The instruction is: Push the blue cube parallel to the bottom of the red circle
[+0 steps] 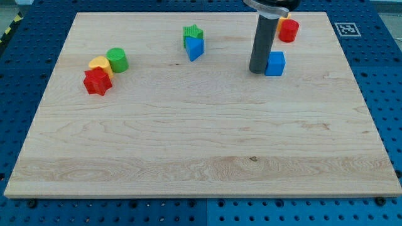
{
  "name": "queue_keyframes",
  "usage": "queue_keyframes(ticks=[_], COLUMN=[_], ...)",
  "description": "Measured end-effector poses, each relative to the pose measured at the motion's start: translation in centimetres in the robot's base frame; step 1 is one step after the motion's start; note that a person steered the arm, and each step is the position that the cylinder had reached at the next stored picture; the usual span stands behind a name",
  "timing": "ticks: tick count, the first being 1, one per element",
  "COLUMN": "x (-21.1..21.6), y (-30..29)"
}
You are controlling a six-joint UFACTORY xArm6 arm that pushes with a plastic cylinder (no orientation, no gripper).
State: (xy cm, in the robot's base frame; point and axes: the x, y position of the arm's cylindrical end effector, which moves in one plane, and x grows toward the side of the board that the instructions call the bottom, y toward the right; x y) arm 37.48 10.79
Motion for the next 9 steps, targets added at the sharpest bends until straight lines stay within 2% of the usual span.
queue_keyframes(ticks=[2,7,8,9], x=[-0.1,-0.1,0.8,2.7], y=[0.1,6.4,4.4,-0.7])
